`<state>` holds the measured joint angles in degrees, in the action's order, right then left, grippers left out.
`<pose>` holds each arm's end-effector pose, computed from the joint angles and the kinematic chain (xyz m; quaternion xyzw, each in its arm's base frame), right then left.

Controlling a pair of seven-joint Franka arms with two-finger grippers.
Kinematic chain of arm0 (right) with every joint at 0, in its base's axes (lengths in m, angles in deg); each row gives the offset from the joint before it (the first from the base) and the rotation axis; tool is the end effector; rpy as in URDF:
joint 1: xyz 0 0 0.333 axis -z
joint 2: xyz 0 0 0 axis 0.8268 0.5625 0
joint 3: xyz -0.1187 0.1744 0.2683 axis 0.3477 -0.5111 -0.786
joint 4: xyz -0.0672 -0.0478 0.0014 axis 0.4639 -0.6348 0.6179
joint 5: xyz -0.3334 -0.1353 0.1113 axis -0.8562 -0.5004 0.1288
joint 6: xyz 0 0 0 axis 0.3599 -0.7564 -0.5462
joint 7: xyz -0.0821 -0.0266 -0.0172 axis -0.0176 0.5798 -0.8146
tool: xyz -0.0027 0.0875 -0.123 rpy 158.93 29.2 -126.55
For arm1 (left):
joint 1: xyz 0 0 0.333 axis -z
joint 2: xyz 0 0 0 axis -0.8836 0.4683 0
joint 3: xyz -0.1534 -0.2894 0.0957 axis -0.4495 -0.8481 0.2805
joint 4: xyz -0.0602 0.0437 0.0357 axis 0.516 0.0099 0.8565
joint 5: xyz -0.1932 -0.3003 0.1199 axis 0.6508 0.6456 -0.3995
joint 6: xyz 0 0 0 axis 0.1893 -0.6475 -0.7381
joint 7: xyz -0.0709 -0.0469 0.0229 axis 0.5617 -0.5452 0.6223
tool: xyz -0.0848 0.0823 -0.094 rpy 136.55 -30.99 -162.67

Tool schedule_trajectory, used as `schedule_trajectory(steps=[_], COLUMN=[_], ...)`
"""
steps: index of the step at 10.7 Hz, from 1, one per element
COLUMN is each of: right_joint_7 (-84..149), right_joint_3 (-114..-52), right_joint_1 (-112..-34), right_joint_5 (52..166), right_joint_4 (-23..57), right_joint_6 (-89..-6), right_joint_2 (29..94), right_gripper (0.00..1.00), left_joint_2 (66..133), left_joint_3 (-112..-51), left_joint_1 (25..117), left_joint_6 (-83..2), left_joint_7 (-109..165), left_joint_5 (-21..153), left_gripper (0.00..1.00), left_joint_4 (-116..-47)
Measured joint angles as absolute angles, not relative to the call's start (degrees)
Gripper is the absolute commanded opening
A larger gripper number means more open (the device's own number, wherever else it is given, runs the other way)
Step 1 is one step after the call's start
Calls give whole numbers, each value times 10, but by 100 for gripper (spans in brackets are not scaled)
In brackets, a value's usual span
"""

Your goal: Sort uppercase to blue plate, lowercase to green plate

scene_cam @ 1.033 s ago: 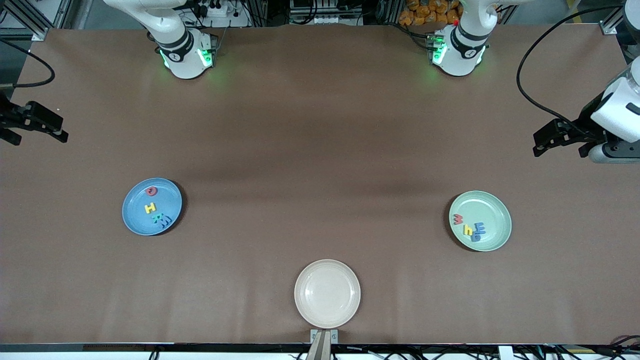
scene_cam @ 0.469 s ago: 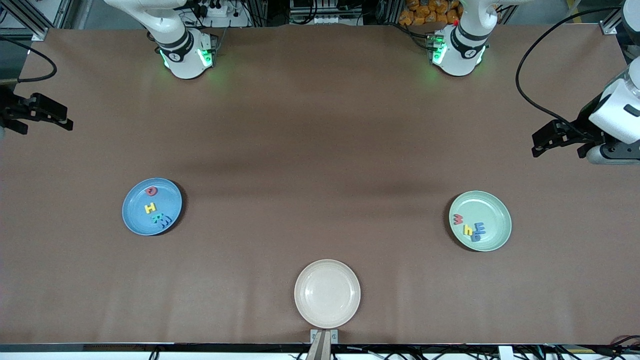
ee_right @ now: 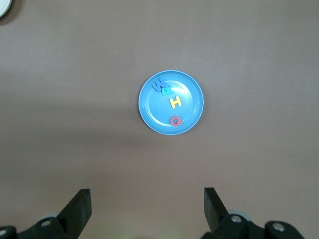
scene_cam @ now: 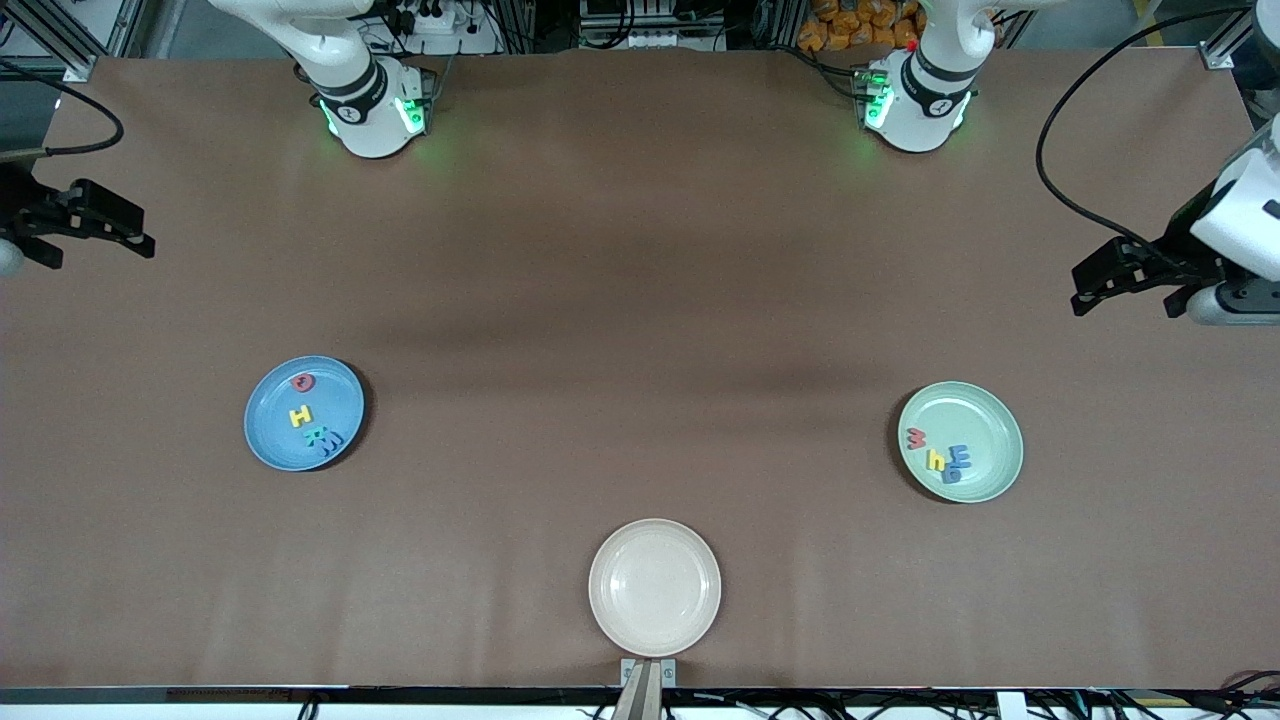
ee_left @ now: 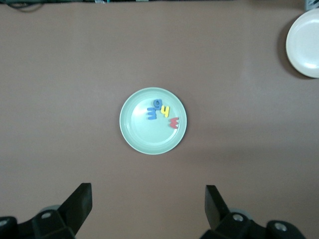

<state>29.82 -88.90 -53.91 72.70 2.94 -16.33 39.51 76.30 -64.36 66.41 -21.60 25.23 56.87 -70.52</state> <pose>0.5338 -0.0115 0.6260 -0.9983 -0.0556 0.0172 0.0078 0.5701 -0.0538 0.6079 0.9979 -0.0175 0.0619 0.0020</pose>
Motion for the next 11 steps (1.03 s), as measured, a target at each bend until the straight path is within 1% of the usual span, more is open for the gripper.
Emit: schedule_trajectory(steps=[5, 8, 11], right_joint_7=[298, 298, 298], right_joint_3=[-888, -888, -888], right_joint_1=[-539, -539, -539], right_joint_5=[727, 727, 727], right_joint_4=[28, 28, 28], right_joint_6=[-172, -173, -174], right_joint_2=[395, 395, 395], right_gripper=[100, 100, 100], left_joint_2=[763, 763, 763], left_joint_3=[-645, -645, -648], left_joint_1=[668, 667, 668], left_joint_6=[-160, -154, -121], left_joint_7=[252, 252, 252], left_joint_5=[569, 569, 569], left_gripper=[100, 100, 100], left_joint_4=[-672, -670, -670])
